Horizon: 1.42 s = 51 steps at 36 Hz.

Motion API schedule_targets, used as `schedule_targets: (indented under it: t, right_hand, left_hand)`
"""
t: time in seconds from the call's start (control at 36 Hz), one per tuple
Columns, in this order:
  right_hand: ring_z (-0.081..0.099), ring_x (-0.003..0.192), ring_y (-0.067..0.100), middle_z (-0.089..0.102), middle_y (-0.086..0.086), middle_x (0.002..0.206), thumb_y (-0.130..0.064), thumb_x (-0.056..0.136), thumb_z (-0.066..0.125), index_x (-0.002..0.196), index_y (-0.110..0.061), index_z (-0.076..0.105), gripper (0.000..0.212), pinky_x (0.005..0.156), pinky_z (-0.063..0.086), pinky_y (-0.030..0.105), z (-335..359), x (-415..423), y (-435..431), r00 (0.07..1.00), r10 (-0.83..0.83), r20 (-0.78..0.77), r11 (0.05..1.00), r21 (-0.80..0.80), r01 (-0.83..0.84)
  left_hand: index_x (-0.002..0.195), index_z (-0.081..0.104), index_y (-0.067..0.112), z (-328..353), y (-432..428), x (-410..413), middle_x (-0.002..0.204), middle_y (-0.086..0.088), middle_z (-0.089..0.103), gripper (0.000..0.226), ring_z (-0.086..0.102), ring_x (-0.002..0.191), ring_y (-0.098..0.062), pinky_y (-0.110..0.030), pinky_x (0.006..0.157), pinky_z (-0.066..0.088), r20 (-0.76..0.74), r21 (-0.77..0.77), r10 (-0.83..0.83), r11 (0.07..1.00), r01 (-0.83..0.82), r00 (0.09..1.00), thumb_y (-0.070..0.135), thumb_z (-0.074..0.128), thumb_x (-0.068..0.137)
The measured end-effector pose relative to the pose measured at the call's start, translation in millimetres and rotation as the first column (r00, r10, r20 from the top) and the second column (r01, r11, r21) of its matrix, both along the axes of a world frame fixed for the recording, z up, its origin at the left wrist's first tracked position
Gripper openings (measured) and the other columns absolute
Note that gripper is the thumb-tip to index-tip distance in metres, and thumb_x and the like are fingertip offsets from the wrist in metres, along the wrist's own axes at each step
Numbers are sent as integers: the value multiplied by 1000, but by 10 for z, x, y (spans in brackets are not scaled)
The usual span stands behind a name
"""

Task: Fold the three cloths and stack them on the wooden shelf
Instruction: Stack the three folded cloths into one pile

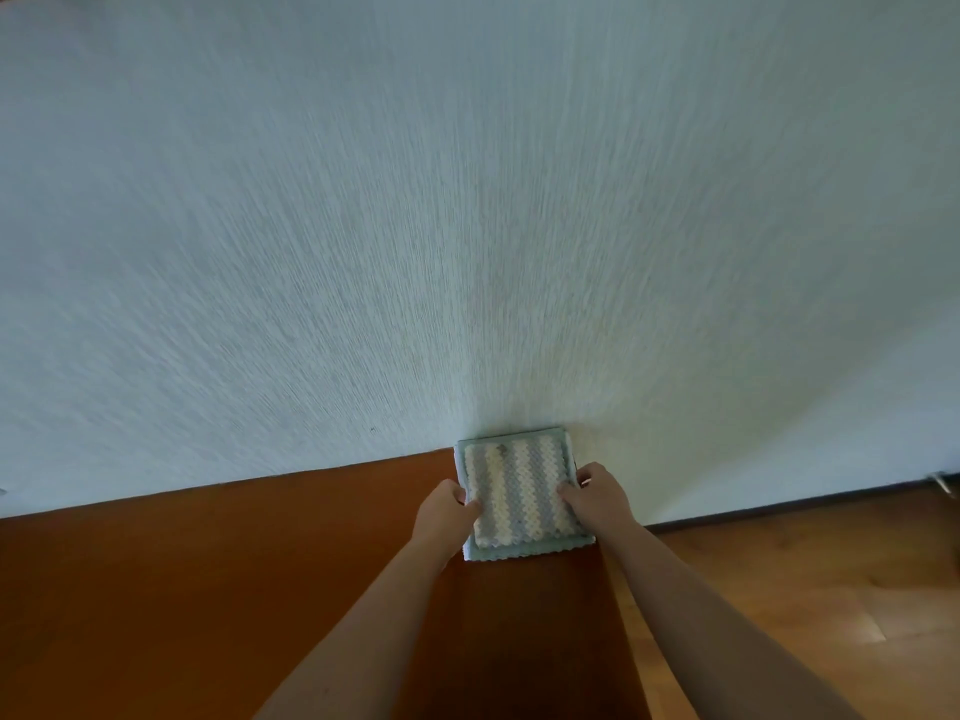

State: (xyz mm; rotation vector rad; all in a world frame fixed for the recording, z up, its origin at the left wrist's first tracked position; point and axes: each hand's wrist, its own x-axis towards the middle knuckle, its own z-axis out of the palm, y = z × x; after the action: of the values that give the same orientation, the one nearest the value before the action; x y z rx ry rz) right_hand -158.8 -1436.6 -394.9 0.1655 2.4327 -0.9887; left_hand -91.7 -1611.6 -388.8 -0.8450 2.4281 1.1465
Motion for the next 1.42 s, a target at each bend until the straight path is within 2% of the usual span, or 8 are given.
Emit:
schedule_targets:
  t: [0.28, 0.53, 0.86, 1.03, 1.11, 1.19, 1.31, 1.42]
  right_hand:
    - [47, 89, 16, 55, 8, 111, -26, 93, 53, 116, -6, 48, 30, 73, 35, 26, -7, -23, 0, 999, 31, -27, 1000, 4, -31]
    - [48, 88, 17, 51, 4, 100, -25, 93, 52, 112, -8, 47, 26, 73, 36, 26, -2, -25, -28, 999, 43, -20, 999, -4, -43]
    - [49, 84, 15, 52, 2, 95, -28, 89, 54, 99, -14, 44, 19, 64, 36, 24, -12, -30, -46, 999, 40, 14, 998, -55, -39]
    - [53, 89, 23, 51, 9, 102, -25, 94, 47, 109, -6, 52, 25, 71, 44, 32, 3, -22, -25, 907, 82, -412, 976, 218, 11]
    - [58, 72, 26, 58, 12, 87, -14, 85, 48, 95, -2, 61, 20, 56, 44, 31, -14, -12, -95, 748, 199, -633, 965, 258, -38]
    - [64, 88, 27, 64, 12, 101, -23, 82, 37, 103, -5, 63, 37, 71, 52, 35, -38, 34, -218, 648, 399, -649, 914, 338, -224]
    - [50, 124, 25, 53, 11, 134, -32, 85, 36, 130, -9, 46, 51, 106, 37, 41, -147, 60, -355, 524, 640, -562, 768, 473, -431]
    - [38, 133, 29, 45, 9, 142, -38, 86, 31, 137, -11, 34, 57, 97, 44, 51, -241, 50, -369, 574, 725, -381, 678, 542, -497]
  left_hand:
    - [100, 47, 13, -19, 0, -10, 80, 4, 43, 13, 38, 66, -6, -17, 55, 32, 20, 25, 23, 999, -24, 1000, 22, 52, 93]
    - [79, 41, 16, -71, -31, -42, 72, 0, 40, 19, 32, 59, -10, -21, 52, 29, 73, 110, 131, 984, -138, 989, 24, 51, 93]
    - [94, 49, 13, 8, -48, -45, 76, 4, 45, 16, 39, 63, -7, -19, 55, 34, 94, -94, 58, 994, -49, 994, 29, 48, 92]
    - [104, 47, 10, 106, -8, -48, 98, -5, 52, 26, 46, 80, -15, -28, 66, 40, -11, -289, 175, 942, -171, 984, 32, 38, 93]
    - [113, 47, 12, 113, 75, -45, 113, -3, 48, 27, 46, 101, -16, -29, 86, 40, -146, -488, -11, 871, -62, 989, 29, 38, 95]
    - [123, 49, 8, 69, 199, -44, 132, -8, 49, 35, 47, 123, -25, -38, 104, 38, -206, -591, -278, 800, 107, 938, 23, 38, 93]
    - [130, 45, 2, -60, 307, -67, 135, -18, 52, 57, 47, 127, -32, -49, 98, 35, -21, -641, -557, 645, 417, 830, 32, 34, 82]
    - [131, 50, 3, -286, 271, -54, 135, -15, 52, 71, 40, 128, -30, -49, 96, 36, 83, -613, -619, 586, 530, 781, 37, 56, 69]
